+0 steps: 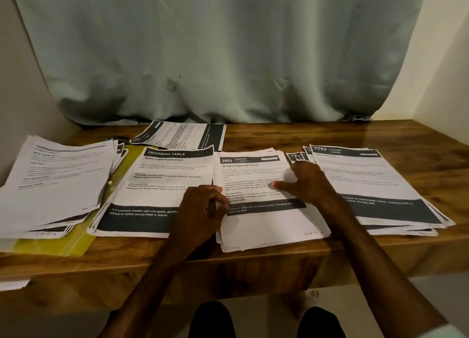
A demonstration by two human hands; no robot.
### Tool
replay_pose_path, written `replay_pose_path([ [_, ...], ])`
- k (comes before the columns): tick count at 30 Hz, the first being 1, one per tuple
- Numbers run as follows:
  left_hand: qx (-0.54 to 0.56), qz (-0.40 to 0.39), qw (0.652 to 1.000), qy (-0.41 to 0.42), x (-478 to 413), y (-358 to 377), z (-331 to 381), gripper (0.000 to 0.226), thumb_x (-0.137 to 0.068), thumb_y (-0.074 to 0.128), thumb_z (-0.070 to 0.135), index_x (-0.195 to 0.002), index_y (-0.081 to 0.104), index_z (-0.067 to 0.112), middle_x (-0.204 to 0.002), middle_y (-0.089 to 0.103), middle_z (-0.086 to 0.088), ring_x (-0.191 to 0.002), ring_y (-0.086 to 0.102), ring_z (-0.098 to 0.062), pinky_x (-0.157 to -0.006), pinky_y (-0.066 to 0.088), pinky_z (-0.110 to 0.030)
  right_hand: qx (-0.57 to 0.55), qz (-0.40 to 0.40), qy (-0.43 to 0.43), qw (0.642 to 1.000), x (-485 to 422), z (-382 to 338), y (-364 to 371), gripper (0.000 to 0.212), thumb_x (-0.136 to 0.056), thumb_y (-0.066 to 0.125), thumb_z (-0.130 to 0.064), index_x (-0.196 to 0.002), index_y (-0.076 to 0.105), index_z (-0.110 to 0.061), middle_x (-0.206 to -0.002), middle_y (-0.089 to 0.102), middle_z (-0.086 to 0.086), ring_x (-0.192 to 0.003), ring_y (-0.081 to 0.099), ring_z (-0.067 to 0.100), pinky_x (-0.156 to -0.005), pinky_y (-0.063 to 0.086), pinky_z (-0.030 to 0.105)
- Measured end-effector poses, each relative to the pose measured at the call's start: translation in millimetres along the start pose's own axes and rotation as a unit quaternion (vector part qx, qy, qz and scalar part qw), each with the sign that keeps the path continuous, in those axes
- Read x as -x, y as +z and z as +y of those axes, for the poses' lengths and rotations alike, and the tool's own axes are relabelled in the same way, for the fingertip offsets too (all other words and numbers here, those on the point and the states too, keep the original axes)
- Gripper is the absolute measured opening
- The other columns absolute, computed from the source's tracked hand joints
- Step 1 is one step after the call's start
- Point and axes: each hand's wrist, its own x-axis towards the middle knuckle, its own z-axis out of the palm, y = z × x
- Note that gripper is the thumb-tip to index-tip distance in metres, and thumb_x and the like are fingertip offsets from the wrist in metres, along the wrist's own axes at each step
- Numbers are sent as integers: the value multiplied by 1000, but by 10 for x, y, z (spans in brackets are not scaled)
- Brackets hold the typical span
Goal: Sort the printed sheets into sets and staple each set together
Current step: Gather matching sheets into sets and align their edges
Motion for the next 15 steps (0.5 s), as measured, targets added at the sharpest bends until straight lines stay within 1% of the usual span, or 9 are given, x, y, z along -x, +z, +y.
replay_pose_path([
  [2, -6, 0, 1000, -2, -8, 14, -14, 14, -84, 81, 31, -91, 76, 20, -117, 72, -1, -112, 63, -21, -103, 39, -32, 39, -16, 14, 999, -88, -99, 18, 86, -75, 79, -64, -132, 56, -5, -136, 62, 15, -122, 58, 32, -91, 46, 36],
  [3, -8, -1, 1000, -6, -9, 26, -26, 19, -84, 79, 36, -92, 75, 19, -117, 72, -2, -111, 63, -22, -103, 41, -33, 45, -16, 12, 999, -138, -131, 27, 87, -73, 81, -64, -131, 56, -5, -135, 62, 16, -122, 58, 33, -95, 48, 39],
  [5, -9, 0, 1000, -10, -1, 49, -47, 36, -84, 65, 52, -93, 74, 18, -117, 72, -3, -110, 63, -22, -103, 43, -34, 58, -25, 9, 998, -231, -191, 25, 91, -68, 83, -66, -133, 57, -8, -138, 61, 15, -125, 57, 34, -103, 48, 44],
  [6, -8, 2, 1000, -8, 5, 65, -54, 42, -84, 60, 55, -93, 74, 17, -116, 72, -3, -109, 63, -21, -103, 43, -34, 68, -35, 8, 997, -266, -214, 9, 95, -66, 84, -67, -136, 55, -11, -142, 59, 14, -129, 55, 34, -107, 46, 45],
  [7, -9, 4, 1000, -7, 5, 70, -56, 43, -84, 59, 55, -94, 74, 16, -116, 72, -3, -109, 63, -22, -103, 42, -33, 78, -48, 9, 996, -294, -238, -12, 98, -66, 84, -67, -141, 52, -14, -147, 56, 13, -134, 52, 34, -110, 42, 45],
  [9, -7, 3, 1000, -13, -3, 79, -58, 36, -84, 66, 48, -94, 73, 15, -115, 72, -4, -109, 63, -23, -104, 38, -31, 72, -71, 5, 995, -323, -284, -89, 95, -72, 85, -59, -147, 47, -16, -153, 50, 11, -138, 48, 33, -111, 39, 42],
  [11, -4, 5, 1000, -16, -6, 83, -48, 30, -82, 70, 41, -93, 73, 13, -114, 72, -6, -108, 64, -25, -104, 37, -31, 50, -81, 18, 995, -346, -299, -166, 90, -76, 86, -50, -147, 47, -12, -153, 49, 12, -138, 48, 33, -107, 40, 40],
  [15, -2, 15, 1000, -3, -22, 91, -35, 25, -80, 71, 37, -91, 72, 14, -111, 73, -7, -105, 65, -27, -101, 39, -34, 17, -90, 49, 995, -410, -289, -207, 95, -70, 90, -50, -144, 48, -7, -150, 52, 15, -136, 50, 35, -106, 42, 44],
])
